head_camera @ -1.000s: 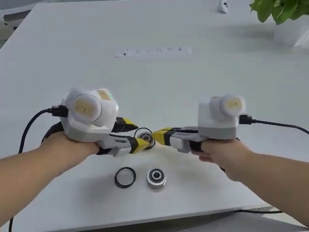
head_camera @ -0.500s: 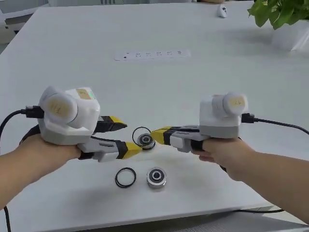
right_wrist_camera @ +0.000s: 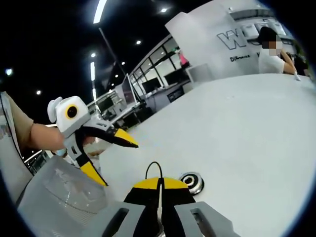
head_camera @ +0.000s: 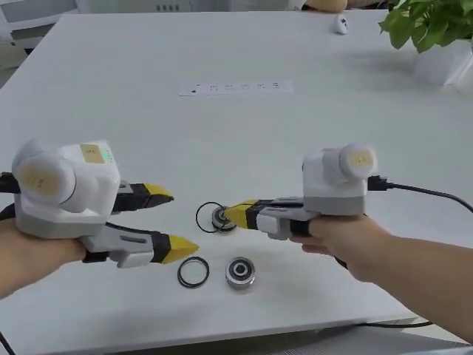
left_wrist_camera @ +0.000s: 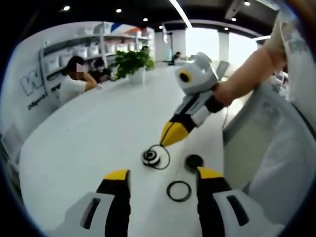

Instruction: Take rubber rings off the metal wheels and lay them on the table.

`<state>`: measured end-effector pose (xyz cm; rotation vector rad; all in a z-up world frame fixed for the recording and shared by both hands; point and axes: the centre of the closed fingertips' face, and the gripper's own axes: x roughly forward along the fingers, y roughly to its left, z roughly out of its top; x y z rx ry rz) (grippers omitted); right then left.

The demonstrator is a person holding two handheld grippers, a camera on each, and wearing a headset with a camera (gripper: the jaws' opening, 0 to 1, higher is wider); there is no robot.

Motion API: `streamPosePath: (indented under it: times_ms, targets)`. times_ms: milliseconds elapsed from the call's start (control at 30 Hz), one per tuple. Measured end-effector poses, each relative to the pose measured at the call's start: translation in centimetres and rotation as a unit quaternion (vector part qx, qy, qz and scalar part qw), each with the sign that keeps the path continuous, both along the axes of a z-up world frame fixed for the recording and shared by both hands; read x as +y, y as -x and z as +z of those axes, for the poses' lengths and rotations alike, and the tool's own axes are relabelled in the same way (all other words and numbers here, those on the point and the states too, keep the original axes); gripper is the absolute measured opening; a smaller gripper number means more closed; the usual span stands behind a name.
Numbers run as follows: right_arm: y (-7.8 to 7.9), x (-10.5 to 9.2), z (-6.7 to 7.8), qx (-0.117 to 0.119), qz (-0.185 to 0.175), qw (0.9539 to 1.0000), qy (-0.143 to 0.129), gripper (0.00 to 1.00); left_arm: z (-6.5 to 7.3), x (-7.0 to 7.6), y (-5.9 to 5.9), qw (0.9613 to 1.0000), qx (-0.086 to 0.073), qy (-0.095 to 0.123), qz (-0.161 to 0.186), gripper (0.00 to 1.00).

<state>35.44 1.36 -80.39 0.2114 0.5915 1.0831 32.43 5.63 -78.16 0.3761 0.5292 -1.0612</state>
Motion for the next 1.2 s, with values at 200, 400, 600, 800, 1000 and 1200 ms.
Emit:
streamPosePath:
  times_ms: [200, 400, 600, 800, 1000, 1200]
  targets:
    - [0.7, 0.6, -0.2, 0.005, 0.017, 0.9998, 0.004, 0.00, 0.0, 1.0, 0.8, 1.0000, 0.001, -0.004, 0.002, 0.57]
    - [1.4, 1.2, -0.7, 0.018, 0.034, 0.9992, 0.009, 0.00, -0.1, 1.8, 1.5, 0.9999, 0.007, -0.001, 0.011, 0.60]
    - [2.3, 1.8, -1.3, 0.029, 0.051, 0.9981, 0.017, 0.00, -0.2, 2.7, 2.0, 0.9997, 0.013, 0.002, 0.019, 0.62]
    - [3.0, 2.3, -1.7, 0.040, 0.068, 0.9966, 0.024, 0.00, -0.1, 3.5, 2.6, 0.9995, 0.016, 0.003, 0.027, 0.64]
    - [3.9, 2.9, -2.5, 0.050, 0.086, 0.9943, 0.039, 0.00, -0.2, 4.0, 3.0, 0.9993, 0.020, 0.003, 0.032, 0.64]
    - [4.5, 3.1, -3.2, 0.053, 0.098, 0.9921, 0.058, 0.00, 0.0, 4.3, 3.2, 0.9992, 0.018, 0.006, 0.034, 0.64]
